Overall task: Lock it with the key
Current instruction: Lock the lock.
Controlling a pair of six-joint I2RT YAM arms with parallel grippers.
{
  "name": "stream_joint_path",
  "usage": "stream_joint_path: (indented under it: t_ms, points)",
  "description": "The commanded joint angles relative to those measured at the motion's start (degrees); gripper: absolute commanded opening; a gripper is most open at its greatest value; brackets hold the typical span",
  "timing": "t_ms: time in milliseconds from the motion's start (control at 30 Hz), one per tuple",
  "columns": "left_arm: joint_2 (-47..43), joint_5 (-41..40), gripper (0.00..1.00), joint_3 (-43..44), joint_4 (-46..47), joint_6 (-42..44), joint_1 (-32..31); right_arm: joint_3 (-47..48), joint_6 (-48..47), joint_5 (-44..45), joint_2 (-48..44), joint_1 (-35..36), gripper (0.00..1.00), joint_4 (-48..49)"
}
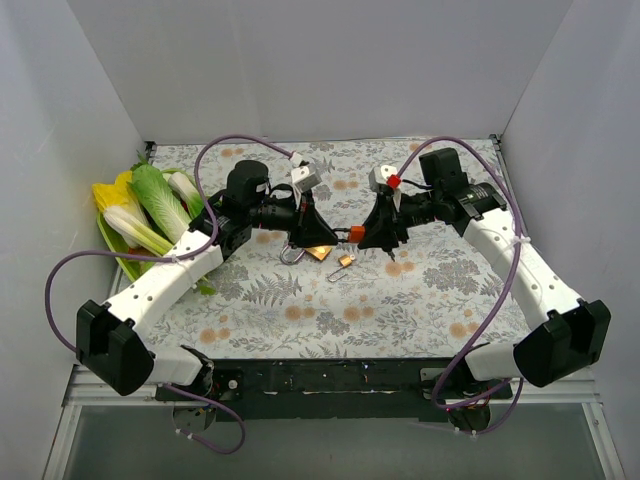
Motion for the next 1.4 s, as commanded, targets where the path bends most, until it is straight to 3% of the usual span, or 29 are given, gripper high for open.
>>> stream_joint_path:
  t_ms: [0,300,567,733,867,900,1033,1233,1367]
  points:
    - [-2.18,-2.76,0.00,-2.30,10.91,-2.18,-2.90,2.92,2.64,-8.66,0.86,3.13,0.01,1.53]
    - [-2.53,-4.96,0.00,-5.64,15.92,-2.10,-5.28,3.54,5.54,-11.38,2.35,5.76,0.01,3.63]
    - [-4.99,-7.07,0.00,-6.26,11.70,3.26,-5.28,7.14,-2.72,-11.03,4.81,5.94,0.01,-8.75]
    - [-5.60,-6.37,0.00,-6.26,9.95,3.26,-5.28,7.40,-2.81,-9.89,4.38,5.85,0.01,-8.50]
    - [-4.64,-4.44,0.00,-6.26,12.05,0.55,-5.28,5.57,0.87,-9.54,3.41,5.85,0.01,-2.63]
    - [-4.20,-3.82,0.00,-6.35,14.14,-2.51,-5.37,3.82,5.93,-9.71,2.97,6.03,0.01,4.00]
    - [-2.35,-4.34,0.00,-7.75,21.01,-7.89,-7.56,0.99,13.35,-9.27,1.56,7.96,0.01,14.77]
    - [-0.33,-4.78,0.00,-8.90,25.23,-10.96,-10.21,-1.03,18.27,-9.80,1.57,10.34,0.01,21.46]
    - [-2.17,-4.35,0.00,-9.86,24.18,-12.54,-6.89,0.28,14.16,-8.49,1.56,9.46,0.01,14.39]
